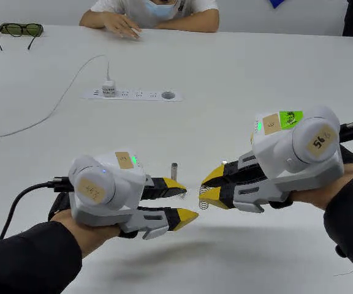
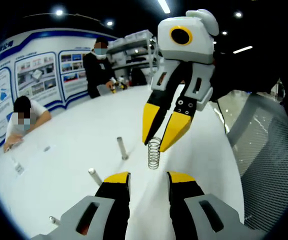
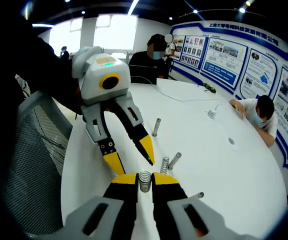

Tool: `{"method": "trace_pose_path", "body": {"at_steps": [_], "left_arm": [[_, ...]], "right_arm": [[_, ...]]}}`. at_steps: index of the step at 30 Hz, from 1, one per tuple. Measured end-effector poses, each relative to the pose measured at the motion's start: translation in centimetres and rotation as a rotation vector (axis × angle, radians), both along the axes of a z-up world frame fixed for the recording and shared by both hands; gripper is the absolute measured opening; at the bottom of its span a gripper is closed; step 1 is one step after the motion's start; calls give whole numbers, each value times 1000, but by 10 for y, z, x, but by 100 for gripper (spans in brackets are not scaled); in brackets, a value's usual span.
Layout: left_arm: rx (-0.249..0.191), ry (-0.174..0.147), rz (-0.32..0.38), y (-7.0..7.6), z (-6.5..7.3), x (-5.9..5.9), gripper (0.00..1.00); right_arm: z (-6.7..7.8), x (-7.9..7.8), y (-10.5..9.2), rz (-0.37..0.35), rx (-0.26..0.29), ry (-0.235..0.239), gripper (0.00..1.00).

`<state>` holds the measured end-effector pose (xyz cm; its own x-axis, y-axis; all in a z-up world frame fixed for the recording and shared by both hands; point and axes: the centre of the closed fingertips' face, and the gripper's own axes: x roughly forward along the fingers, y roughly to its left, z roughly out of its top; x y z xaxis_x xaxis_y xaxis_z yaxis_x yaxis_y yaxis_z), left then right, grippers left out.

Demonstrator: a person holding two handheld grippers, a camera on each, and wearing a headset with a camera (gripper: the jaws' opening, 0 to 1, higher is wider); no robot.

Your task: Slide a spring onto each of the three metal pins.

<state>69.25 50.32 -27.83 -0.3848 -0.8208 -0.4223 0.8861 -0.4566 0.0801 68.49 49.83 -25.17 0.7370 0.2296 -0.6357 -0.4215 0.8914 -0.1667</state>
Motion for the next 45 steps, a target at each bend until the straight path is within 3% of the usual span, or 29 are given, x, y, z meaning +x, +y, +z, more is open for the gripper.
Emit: {"method": "trace_pose_path", "body": {"at_steps": [13,35,45], "left_arm": [[-34,33,83,17,9,23,37],[-35,85,316,67,3,82,42],[-39,112,391,82,0,96,43]], "right_arm": [[9,-5,-20,-53,-12,-14,11],[31,2,-52,-124,-21,-62,11],[35,9,-75,-177,-18,-76,11]]}}
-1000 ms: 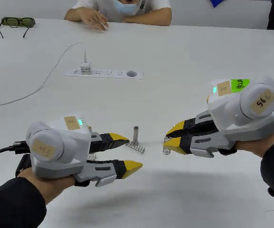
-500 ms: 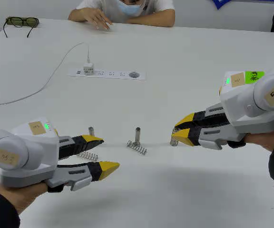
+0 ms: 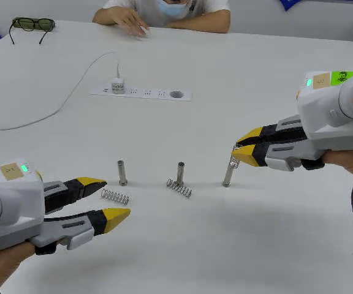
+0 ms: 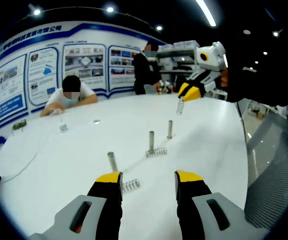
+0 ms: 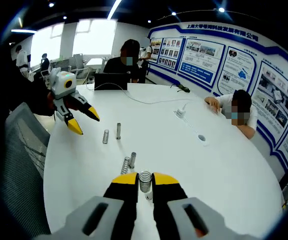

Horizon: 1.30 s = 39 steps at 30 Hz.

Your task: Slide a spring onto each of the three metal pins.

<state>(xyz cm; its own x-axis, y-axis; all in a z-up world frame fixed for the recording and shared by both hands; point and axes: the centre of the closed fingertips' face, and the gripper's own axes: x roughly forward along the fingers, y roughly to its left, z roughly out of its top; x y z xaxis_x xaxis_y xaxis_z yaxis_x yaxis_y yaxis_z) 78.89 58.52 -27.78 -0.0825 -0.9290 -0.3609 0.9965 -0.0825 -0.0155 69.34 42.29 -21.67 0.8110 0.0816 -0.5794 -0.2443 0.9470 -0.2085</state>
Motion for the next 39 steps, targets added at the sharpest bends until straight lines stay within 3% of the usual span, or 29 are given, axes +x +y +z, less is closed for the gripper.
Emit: {"method": "trace_pose_path", "body": {"at_steps": [16,39], "left_arm": [[7,28,36,9,-8,5,43],[28,29,40,10,-13,5,41]], "right_arm": [[-20,12,-24,-72,43,18,12],[-48,14,-28,-104,100,49,12]]}}
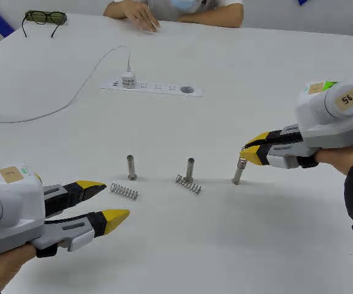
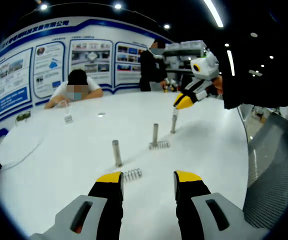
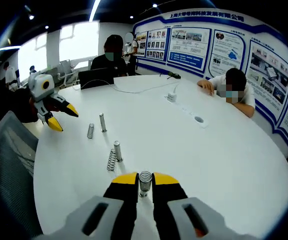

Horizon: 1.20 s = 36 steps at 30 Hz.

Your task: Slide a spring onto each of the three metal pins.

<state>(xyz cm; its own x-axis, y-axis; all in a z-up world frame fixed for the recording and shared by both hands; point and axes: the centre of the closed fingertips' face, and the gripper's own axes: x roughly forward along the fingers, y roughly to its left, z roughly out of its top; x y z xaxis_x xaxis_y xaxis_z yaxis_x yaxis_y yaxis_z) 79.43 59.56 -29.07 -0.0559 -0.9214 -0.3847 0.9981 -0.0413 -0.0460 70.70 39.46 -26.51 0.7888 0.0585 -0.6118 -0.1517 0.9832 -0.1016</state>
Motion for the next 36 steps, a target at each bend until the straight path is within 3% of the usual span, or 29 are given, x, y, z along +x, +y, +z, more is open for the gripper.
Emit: {"method": "trace_pose_path", "body": {"at_steps": [26,36], "left_arm": [[1,3,7,1,0,-3,41],[2,8,9,2,-3,-4,41]], "right_arm": [[-35,-3,-2,-28,22,58,12],[-40,-2,-3,-36,23,64,12]]}}
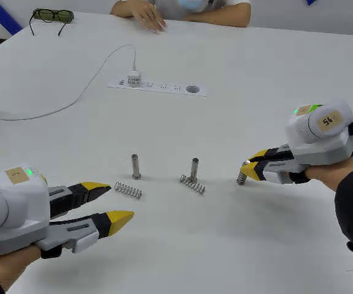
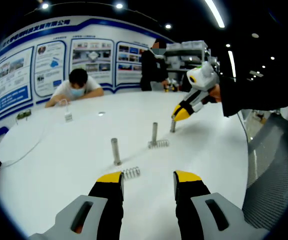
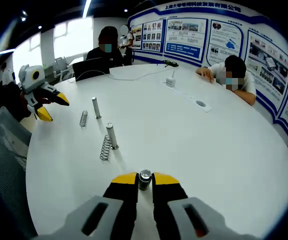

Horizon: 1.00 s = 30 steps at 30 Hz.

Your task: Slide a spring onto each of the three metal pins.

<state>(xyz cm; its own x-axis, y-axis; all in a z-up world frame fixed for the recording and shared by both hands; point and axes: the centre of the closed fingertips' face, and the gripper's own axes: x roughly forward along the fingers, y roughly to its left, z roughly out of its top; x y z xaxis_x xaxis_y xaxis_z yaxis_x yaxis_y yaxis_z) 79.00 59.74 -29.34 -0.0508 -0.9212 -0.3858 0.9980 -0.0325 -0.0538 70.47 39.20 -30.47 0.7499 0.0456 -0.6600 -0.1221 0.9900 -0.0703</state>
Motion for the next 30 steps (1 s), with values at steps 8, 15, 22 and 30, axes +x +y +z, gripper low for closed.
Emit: {"method": "trace_pose_path", "body": {"at_steps": [8,15,22,30], "left_arm": [[-3,2,-3,-1,0,0,41],[-6,1,-15,-4,1,-3,41],[-13,-2,-22,-6,3,-3,41],[-11,-6,-33,-7,3,-5,40]], "right_arm": [[-1,-2,-2,-7,-7,0,15],[-1,-9,-1,-24,-6,-2,16],[-1,-21,3,-43,-3,-3,16],[-7,-31,20,-41,16,2,16]]}}
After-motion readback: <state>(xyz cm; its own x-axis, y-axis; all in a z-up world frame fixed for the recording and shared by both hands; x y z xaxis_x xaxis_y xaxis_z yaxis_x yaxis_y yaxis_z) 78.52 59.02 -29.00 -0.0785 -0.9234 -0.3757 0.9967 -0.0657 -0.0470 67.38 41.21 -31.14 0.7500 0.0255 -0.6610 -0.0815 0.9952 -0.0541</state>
